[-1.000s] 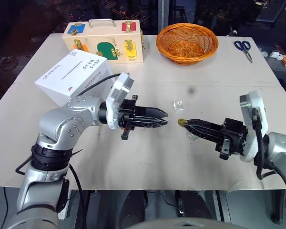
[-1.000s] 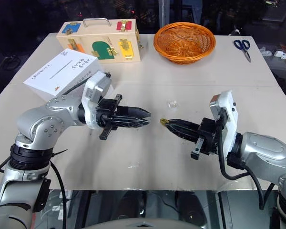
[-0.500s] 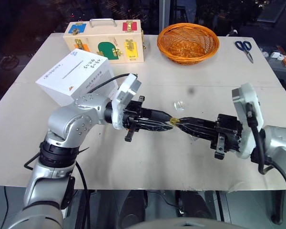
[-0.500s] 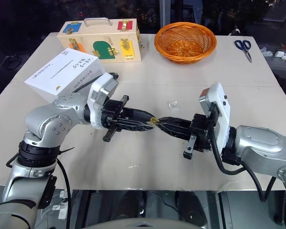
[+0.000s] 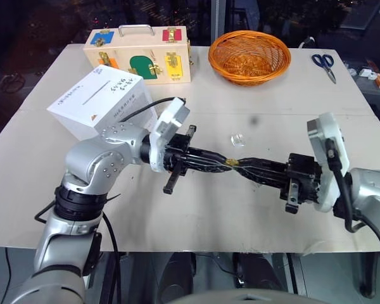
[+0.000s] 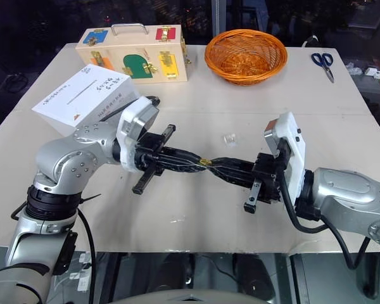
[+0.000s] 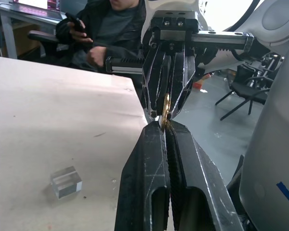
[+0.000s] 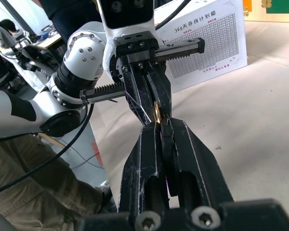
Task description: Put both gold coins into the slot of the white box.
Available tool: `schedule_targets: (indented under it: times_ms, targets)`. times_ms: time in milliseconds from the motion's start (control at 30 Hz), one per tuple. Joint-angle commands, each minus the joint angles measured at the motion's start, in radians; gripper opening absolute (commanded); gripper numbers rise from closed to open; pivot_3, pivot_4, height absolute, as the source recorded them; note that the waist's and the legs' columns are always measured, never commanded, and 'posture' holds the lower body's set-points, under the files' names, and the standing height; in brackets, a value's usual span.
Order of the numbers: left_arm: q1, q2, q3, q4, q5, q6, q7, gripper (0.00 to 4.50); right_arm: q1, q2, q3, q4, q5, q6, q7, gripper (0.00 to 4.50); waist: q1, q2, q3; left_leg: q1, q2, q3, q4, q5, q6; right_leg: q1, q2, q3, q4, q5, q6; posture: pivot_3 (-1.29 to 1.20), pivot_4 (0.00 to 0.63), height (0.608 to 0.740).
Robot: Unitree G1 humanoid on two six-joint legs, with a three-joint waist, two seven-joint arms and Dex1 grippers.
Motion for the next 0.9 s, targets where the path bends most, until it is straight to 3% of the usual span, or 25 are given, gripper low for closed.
schedule_targets:
  times_ms: [33,167,267,433,533,667,900]
  targets:
    - [-0.007,0.003,0.033,-0.013,-0.029,0.009,0.002,0.06,-0.017,-0.013,0.010,-0.034,0.034,-0.025,-0.012,0.00,0.000,0.000,0.000,0.000,0.000,0.000,0.000,0.000,0.000,0.000,0.000,0.000,0.000,0.000,0.000,0.00,0.150,0.726]
    - [0.003,0.006,0.041,-0.014,-0.028,0.008,-0.002,0.06,-0.029,-0.010,0.025,-0.017,0.041,-0.031,-0.002,0.00,0.000,0.000,0.000,0.000,0.000,0.000,0.000,0.000,0.000,0.000,0.000,0.000,0.000,0.000,0.000,0.00,0.150,0.726]
    - [0.013,0.007,0.060,-0.018,-0.038,0.014,0.013,0.00,-0.013,-0.011,0.010,-0.008,0.051,-0.040,0.019,0.78,0.001,0.000,0.000,0.000,0.000,0.000,0.000,0.000,0.000,0.000,0.000,0.000,0.000,0.000,0.000,0.00,0.150,0.726]
    - [0.038,0.035,0.137,-0.032,-0.087,0.062,0.073,0.00,0.014,-0.024,-0.013,-0.018,-0.007,-0.051,0.029,3.23,-0.001,0.000,0.000,0.000,0.000,0.000,0.000,0.000,0.000,0.000,0.000,0.000,0.000,0.000,0.000,0.00,0.150,0.726]
    - [0.055,0.070,0.212,-0.042,-0.120,0.105,0.145,0.00,0.014,-0.040,-0.029,-0.021,-0.141,-0.064,0.047,4.38,-0.002,0.000,0.000,0.000,0.000,0.000,0.000,0.000,0.000,0.000,0.000,0.000,0.000,0.000,0.000,0.00,0.150,0.726]
    - [0.054,0.117,0.330,-0.025,-0.139,0.144,0.277,0.00,-0.029,-0.040,-0.029,0.004,-0.344,-0.107,0.077,4.38,0.000,0.000,0.000,0.000,0.000,-0.001,0.000,0.000,0.000,0.000,0.000,0.000,0.000,0.000,0.000,0.00,0.150,0.726]
    - [-0.004,0.298,0.437,0.144,0.147,-0.013,0.483,0.00,-0.240,0.145,0.102,0.136,-0.418,-0.130,0.156,4.38,-0.002,-0.001,0.001,0.001,0.000,0.000,0.000,0.000,0.000,-0.001,0.000,0.000,0.001,0.000,0.000,0.00,0.150,0.726]
